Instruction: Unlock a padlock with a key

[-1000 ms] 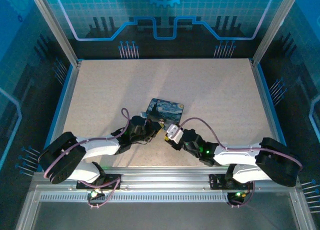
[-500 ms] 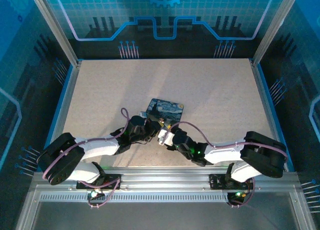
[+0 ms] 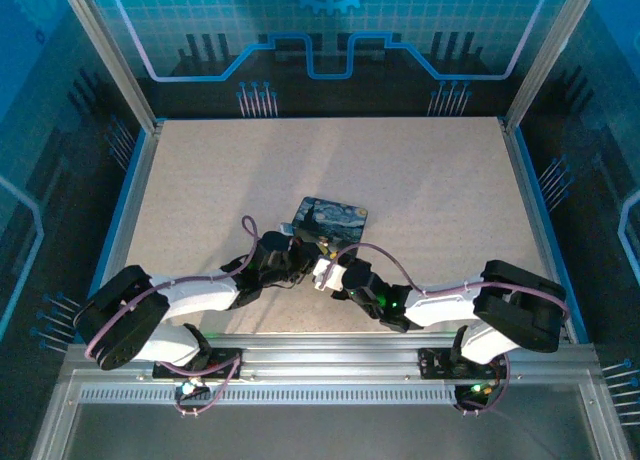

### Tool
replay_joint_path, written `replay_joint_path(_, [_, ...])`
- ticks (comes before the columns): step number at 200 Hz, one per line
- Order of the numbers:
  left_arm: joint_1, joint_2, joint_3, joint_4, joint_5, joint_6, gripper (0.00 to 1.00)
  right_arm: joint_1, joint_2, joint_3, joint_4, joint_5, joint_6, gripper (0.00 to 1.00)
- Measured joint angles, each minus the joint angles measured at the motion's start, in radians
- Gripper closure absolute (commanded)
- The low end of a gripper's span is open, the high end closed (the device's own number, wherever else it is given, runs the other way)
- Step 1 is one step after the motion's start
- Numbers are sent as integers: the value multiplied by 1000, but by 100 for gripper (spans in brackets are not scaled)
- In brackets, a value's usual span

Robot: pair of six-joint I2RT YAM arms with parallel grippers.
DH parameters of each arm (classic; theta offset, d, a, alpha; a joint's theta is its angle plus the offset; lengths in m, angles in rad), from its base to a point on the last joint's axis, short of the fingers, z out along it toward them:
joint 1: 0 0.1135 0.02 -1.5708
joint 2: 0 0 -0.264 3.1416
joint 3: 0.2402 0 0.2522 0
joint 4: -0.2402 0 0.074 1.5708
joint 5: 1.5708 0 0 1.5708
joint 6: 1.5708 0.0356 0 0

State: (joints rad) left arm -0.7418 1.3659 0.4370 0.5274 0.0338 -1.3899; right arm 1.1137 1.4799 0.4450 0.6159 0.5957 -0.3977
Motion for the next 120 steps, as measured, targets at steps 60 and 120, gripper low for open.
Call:
replay_joint_path(60, [0,0,0,-14,-1,0,100,0,26,9,26,11,5,87])
replay_joint_path(120, [0,0,0,-18,-3,0,100,-2,29,9,30,16,47,100])
